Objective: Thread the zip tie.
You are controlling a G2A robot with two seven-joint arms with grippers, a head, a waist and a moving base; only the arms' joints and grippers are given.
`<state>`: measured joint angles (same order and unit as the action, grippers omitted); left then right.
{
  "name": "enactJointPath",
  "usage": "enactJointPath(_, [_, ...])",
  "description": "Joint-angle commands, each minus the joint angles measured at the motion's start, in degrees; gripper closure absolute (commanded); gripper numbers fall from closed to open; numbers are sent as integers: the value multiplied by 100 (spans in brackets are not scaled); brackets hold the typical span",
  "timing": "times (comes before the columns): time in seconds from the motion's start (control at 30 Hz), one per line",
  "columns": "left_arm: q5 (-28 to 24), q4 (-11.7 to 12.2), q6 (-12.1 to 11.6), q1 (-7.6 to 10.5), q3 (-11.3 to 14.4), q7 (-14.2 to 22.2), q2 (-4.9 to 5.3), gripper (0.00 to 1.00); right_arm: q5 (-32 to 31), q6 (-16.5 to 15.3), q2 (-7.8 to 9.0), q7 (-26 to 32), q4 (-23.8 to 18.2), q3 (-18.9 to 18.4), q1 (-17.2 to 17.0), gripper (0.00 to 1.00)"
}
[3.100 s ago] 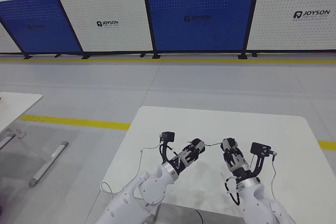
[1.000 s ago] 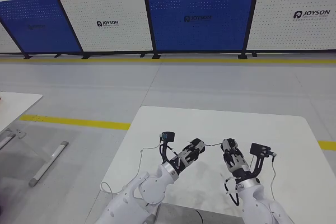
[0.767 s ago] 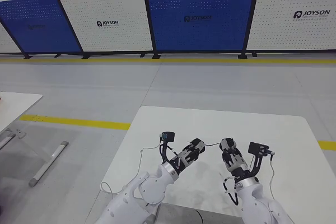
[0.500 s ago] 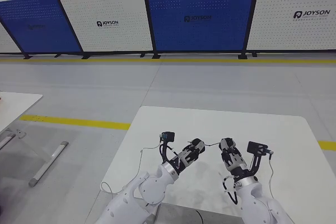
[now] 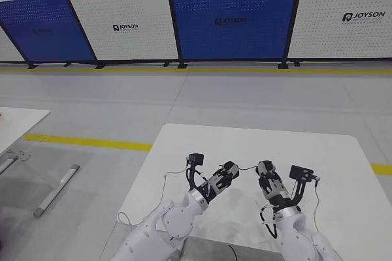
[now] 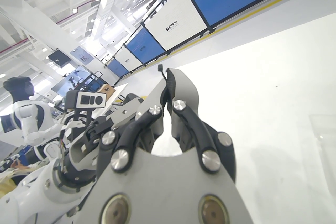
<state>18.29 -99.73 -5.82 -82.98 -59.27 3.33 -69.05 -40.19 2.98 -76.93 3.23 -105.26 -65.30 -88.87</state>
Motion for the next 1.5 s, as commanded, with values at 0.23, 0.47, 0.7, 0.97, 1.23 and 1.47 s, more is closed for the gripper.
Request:
enactJointPath(0.23, [0, 0, 0, 0, 0, 0, 0, 100, 17, 27, -9, 21, -4, -9, -6, 100])
enactJointPath(0.47, [0, 0, 0, 0, 0, 0, 0, 100, 40, 31, -14, -1, -34, -26, -34, 100])
enactJointPath(0.7, [0, 0, 0, 0, 0, 0, 0, 100, 44, 30, -16, -5, -72, -45, -70, 100])
enactJointPath(0.97, [0, 0, 0, 0, 0, 0, 0, 100, -31, 53, -18, 59, -70, -19, -83, 100])
enactJointPath(1.23, [0, 0, 0, 0, 0, 0, 0, 100, -49, 28, -28, 42, -45, 9, -64, 100])
enactJointPath(1.47, [0, 0, 0, 0, 0, 0, 0, 100, -4, 1, -51, 89, 115, 105, 41, 100])
